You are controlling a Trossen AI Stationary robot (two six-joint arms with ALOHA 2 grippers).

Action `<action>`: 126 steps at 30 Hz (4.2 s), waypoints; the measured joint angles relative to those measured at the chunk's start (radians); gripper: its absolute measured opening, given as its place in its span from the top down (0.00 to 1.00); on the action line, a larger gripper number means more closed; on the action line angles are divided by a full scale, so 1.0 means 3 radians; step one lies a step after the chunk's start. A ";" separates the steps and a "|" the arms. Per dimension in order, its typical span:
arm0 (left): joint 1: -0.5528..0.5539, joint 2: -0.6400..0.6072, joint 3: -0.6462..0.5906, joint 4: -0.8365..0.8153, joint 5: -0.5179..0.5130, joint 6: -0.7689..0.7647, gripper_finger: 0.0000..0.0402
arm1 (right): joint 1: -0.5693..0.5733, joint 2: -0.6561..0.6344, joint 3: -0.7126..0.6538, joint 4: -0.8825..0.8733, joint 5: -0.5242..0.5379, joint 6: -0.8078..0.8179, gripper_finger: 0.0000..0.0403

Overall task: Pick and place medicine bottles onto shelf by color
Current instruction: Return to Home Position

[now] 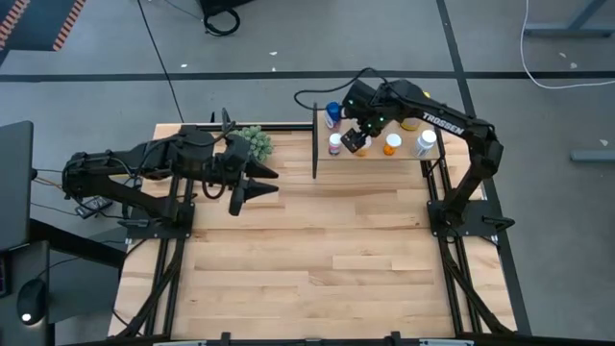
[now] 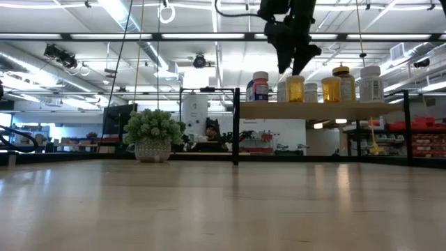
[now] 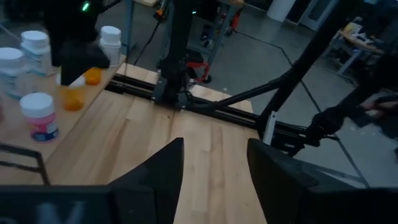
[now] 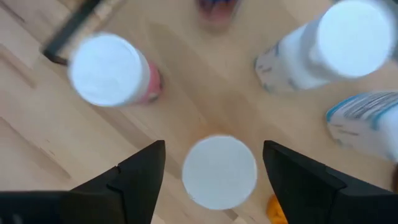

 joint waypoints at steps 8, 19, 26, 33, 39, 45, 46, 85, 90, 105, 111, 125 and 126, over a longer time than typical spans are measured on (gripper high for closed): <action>0.0000 -0.0071 -0.0003 -0.0021 -0.0192 -0.0003 0.58 | 0.0012 -0.0008 0.0437 -0.0355 0.0077 0.0105 0.31; 0.0000 -0.0090 -0.0001 -0.0277 -0.0191 -0.0093 0.59 | 0.0673 -0.0009 0.0729 -0.0464 -0.0008 0.0281 0.31; -0.0013 -0.0266 -0.0087 -0.0465 -0.0234 -0.0088 0.72 | 0.1139 -0.0076 0.0727 -0.0469 0.0128 0.0306 0.43; -0.0023 -0.0877 -0.0595 -0.0260 -0.0302 -0.0189 0.98 | 0.1422 -0.0467 0.0332 -0.0100 0.0225 0.0493 0.79; -0.0156 -0.1553 -0.1486 0.0800 -0.0276 -0.0532 0.99 | 0.1491 -0.1398 -0.1093 0.1328 0.0006 0.1000 0.98; -0.0177 -0.2050 -0.2331 0.1734 -0.0304 -0.0913 0.99 | 0.1569 -0.2309 -0.2440 0.2580 -0.0036 0.1622 0.98; -0.0177 -0.2115 -0.2441 0.1792 -0.0305 -0.0991 0.99 | 0.1590 -0.2443 -0.2617 0.2712 -0.0008 0.1699 0.98; 0.0110 -0.3778 -0.4498 0.2044 -0.0335 -0.2172 1.00 | 0.1654 -0.4562 -0.5936 0.5562 0.0638 0.2175 0.99; 0.0204 -0.3778 -0.4498 0.2035 -0.0307 -0.2072 1.00 | 0.1604 -0.4562 -0.5936 0.5541 0.0633 0.1984 0.99; 0.0252 -0.3726 -0.4498 0.1764 -0.0365 0.0630 0.92 | 0.1612 -0.4515 -0.5935 0.5699 -0.0145 -0.0082 0.99; 0.0315 -0.3704 -0.4498 0.1765 -0.0387 0.0923 0.95 | 0.1612 -0.4454 -0.5935 0.5714 -0.0150 -0.0328 0.99; 0.0315 -0.3704 -0.4501 0.1792 -0.0366 0.0960 0.92 | 0.1612 -0.4440 -0.5935 0.6259 -0.0151 -0.0214 0.99; 0.0315 -0.3704 -0.4501 0.1793 -0.0365 0.0961 0.92 | 0.1612 -0.4440 -0.5935 0.6373 -0.0151 -0.0206 0.99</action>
